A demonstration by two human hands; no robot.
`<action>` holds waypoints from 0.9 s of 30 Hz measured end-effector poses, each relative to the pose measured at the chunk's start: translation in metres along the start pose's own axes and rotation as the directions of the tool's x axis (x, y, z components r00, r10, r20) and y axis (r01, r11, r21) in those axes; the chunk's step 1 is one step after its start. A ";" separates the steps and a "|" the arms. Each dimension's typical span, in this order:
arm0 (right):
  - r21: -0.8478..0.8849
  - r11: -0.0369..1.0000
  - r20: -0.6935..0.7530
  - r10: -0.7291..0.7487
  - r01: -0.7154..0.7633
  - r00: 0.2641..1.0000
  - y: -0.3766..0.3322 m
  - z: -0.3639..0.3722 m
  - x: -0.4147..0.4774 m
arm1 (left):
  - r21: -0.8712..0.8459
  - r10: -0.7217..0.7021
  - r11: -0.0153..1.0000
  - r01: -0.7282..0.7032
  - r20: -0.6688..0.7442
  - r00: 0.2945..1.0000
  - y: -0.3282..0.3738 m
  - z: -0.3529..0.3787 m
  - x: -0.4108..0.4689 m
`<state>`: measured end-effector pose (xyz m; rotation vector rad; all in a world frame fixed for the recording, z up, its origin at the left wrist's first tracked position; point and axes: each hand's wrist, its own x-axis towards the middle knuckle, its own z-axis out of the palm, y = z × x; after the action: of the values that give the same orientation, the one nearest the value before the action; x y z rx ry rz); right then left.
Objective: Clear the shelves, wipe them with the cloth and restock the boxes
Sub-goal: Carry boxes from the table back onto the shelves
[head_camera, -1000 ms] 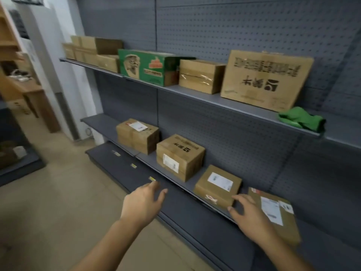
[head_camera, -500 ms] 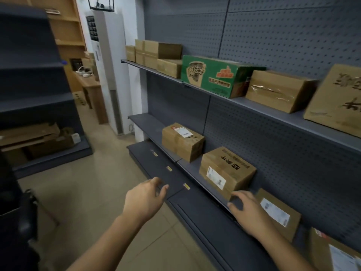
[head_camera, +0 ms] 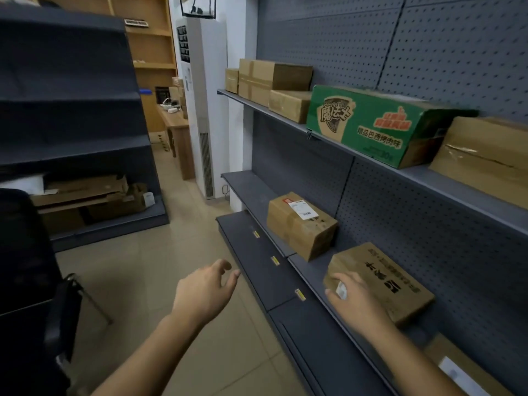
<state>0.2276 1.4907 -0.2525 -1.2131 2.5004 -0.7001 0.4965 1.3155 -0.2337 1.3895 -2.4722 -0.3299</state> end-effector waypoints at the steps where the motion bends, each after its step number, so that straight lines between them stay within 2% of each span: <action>1: -0.011 1.000 0.007 -0.014 0.014 1.000 -0.002 0.001 0.013 | 0.003 -0.009 1.000 0.009 -0.008 1.000 -0.001 0.001 0.008; 6: -0.043 0.999 0.038 -0.031 0.033 0.999 -0.014 0.004 0.073 | 0.027 -0.047 0.999 0.047 -0.018 0.999 -0.006 0.004 0.047; 15: -0.107 0.992 0.107 -0.057 0.069 0.993 -0.056 0.038 0.156 | 0.045 -0.104 0.994 0.103 0.020 0.994 -0.054 0.016 0.121; 27: -0.111 0.985 0.093 0.141 -0.131 0.986 -0.099 0.099 0.243 | 0.043 -0.045 0.998 0.040 0.132 0.990 -0.150 0.032 0.261</action>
<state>0.1881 1.2163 -0.2920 -1.0697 2.5348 -0.4674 0.4752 1.0169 -0.2789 1.4835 -2.5714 -0.3960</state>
